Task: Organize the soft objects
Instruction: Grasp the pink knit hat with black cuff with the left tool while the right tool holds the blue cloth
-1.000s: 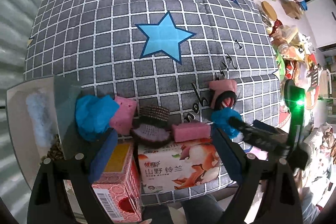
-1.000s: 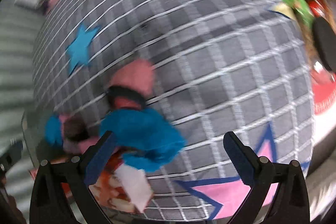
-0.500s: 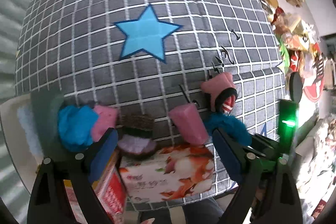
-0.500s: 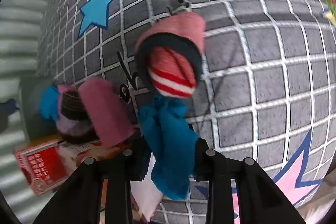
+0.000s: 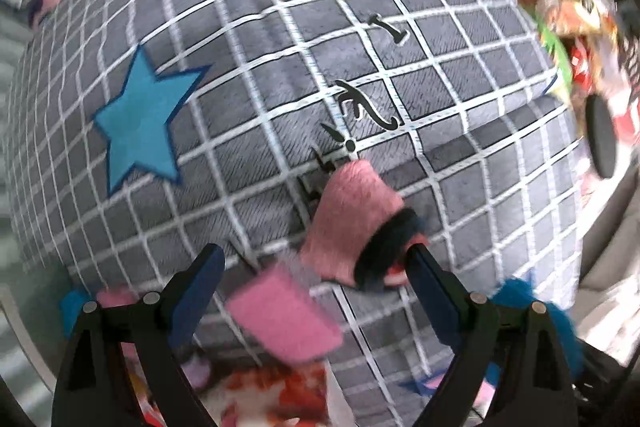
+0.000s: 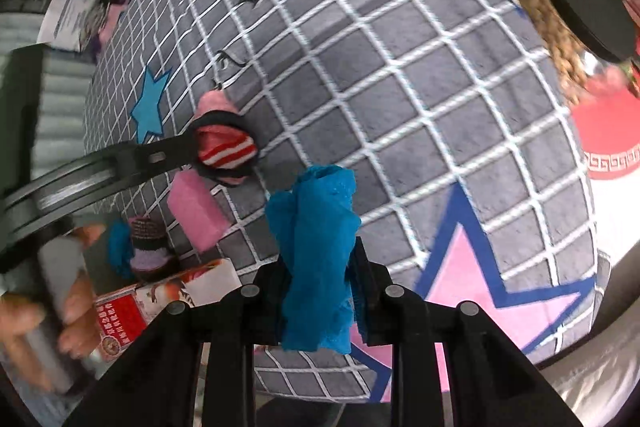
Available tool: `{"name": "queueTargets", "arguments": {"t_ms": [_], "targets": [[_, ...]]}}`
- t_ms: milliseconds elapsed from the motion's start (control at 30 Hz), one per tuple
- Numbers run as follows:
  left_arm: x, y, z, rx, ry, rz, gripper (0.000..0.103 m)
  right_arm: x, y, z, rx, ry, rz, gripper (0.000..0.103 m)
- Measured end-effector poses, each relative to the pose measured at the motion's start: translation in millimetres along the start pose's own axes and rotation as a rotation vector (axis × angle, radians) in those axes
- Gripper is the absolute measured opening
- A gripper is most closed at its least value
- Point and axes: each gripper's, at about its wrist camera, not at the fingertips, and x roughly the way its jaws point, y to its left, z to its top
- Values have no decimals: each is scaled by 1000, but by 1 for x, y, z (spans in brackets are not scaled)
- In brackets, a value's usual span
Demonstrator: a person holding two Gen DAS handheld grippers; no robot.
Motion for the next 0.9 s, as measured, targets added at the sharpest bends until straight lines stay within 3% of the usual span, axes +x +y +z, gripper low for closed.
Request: {"name": "queueTargets", "arguments": {"t_ms": [100,200,267,333,433,700,900], "targets": [[14,-9,4,55,4,20,94,3,1,-2,20,-5,12,27],[24,-13,6,77,29,-6,89,4,-1,-3,33,-5,25,27],[25,-16,7,91,35,-37,78,13,9,-1,37,-3,29,27],[24,-21,6,107,36,-94,50,17,12,0,38,-1,31,27],[18,-35,3,151,27,-106,32,15,15,-1,42,-6,32,27],[-20,-14,-20,129,-41,-155,29,9,25,-5,45,-24,39,27],[-50,14,-56,116,-83,-176,29,2,34,-9,34,-37,39,27]]}}
